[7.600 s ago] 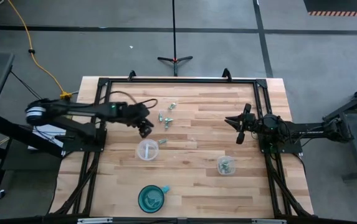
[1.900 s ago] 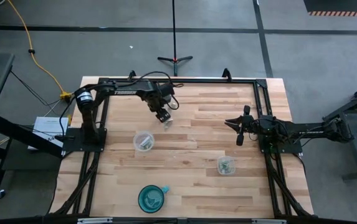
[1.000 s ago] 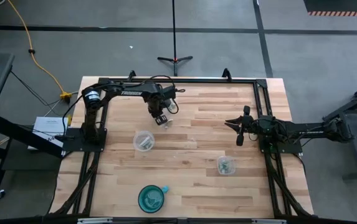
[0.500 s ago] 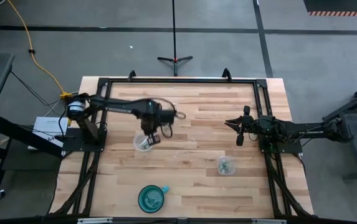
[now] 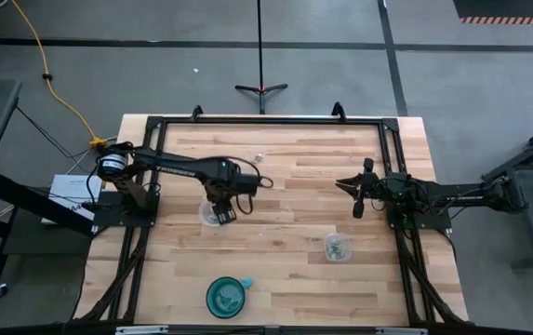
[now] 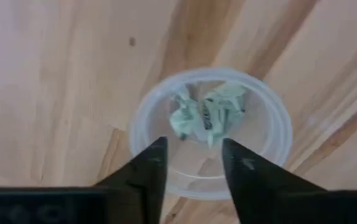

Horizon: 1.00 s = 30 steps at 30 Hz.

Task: Sort candy
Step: Put the green candy into the circle transparent bin

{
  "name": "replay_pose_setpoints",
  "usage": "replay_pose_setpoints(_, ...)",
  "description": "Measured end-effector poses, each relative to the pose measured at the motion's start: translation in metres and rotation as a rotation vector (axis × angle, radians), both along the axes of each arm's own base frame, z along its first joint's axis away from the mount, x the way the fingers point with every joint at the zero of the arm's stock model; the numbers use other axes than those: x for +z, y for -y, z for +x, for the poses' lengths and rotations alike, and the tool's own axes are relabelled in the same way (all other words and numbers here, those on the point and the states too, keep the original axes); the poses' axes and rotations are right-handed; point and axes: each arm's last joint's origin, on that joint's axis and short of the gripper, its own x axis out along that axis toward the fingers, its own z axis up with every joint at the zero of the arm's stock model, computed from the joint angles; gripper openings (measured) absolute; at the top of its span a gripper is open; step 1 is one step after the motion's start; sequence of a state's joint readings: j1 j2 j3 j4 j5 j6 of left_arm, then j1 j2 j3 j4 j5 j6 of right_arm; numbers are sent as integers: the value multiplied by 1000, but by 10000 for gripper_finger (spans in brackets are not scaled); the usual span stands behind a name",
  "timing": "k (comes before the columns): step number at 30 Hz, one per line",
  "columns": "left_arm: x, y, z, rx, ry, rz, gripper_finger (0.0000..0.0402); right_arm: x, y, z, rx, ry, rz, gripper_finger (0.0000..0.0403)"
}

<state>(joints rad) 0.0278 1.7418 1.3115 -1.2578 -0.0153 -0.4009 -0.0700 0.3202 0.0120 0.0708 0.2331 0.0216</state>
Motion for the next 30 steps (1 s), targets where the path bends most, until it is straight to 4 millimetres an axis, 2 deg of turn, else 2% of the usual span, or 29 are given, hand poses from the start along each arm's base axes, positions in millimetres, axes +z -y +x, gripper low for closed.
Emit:
replay_pose_setpoints(2,2,-10,4,28,48,22,212,0,0,0,0,0,0,36)
replay_pose_setpoints(5,4,-28,20,80,233,61,242,0,0,0,0,0,-1,35)
replay_pose_setpoints(9,3,-50,41,191,456,21,262,0,0,0,0,0,0,37)
replay_pose_setpoints(18,-31,-64,49,349,369,31,251,-1,0,0,1,-6,-1,40)
replay_pose_setpoints(30,-66,-66,59,386,295,50,222,-1,0,0,1,-8,-2,38)
